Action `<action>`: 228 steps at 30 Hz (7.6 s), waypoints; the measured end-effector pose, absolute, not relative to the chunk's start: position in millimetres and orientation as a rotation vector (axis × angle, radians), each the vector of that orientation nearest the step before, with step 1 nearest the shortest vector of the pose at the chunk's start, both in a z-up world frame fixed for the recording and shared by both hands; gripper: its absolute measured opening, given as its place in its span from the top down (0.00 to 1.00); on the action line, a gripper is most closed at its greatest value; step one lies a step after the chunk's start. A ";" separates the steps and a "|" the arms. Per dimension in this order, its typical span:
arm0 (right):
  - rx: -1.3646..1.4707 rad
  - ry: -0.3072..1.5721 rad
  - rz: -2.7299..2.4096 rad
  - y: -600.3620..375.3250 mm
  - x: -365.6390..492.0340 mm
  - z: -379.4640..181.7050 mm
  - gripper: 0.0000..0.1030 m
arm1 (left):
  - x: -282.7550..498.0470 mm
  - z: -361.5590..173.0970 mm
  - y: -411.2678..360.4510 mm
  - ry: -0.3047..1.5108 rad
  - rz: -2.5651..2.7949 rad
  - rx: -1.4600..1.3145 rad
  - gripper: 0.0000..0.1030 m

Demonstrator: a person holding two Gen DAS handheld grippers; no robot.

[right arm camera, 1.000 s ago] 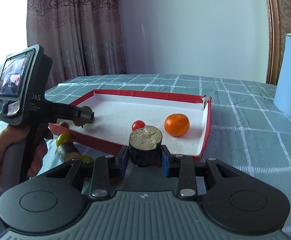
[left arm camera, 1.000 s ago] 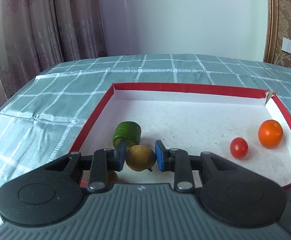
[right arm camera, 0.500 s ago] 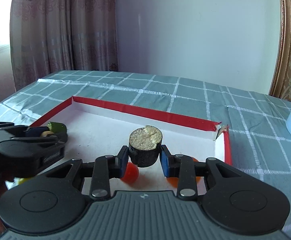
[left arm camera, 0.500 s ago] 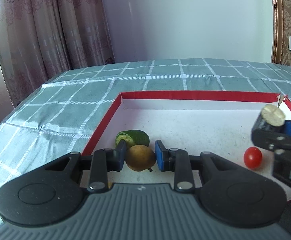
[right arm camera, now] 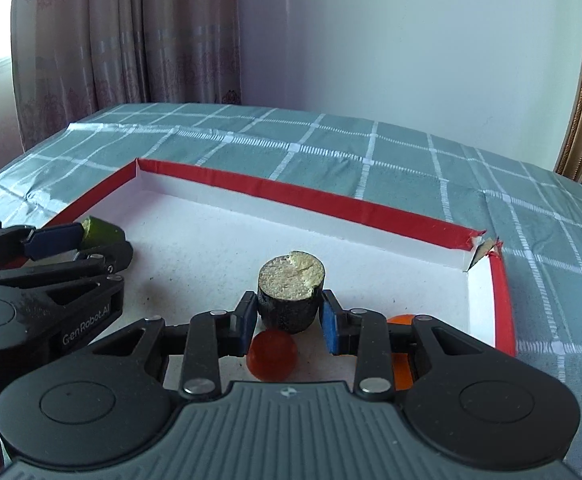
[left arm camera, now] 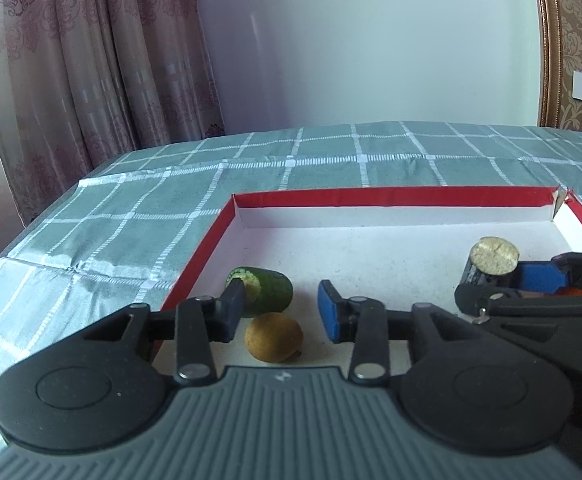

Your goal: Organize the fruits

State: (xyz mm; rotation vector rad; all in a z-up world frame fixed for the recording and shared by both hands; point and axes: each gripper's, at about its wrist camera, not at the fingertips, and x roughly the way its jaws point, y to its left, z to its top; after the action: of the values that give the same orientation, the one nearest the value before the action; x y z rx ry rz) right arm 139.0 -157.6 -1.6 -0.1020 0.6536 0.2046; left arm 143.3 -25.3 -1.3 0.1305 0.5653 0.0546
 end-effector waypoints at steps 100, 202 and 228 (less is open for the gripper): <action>-0.124 0.586 0.374 -173.0 1.4 -18.5 0.69 | 40.9 -1.5 39.0 0.500 0.041 0.041 0.00; -0.118 0.460 0.279 -182.8 -18.2 -5.1 0.74 | 4.9 5.3 -0.6 0.506 -0.174 0.136 0.70; -0.036 0.423 0.229 -198.4 -8.5 10.3 0.74 | 54.1 21.7 -36.2 0.484 -0.145 0.141 0.70</action>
State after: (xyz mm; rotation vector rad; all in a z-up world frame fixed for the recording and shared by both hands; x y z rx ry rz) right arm -8.5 -198.4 10.3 -0.0364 0.4230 0.2286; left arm 54.1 -36.2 21.7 0.1406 0.4843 -0.1448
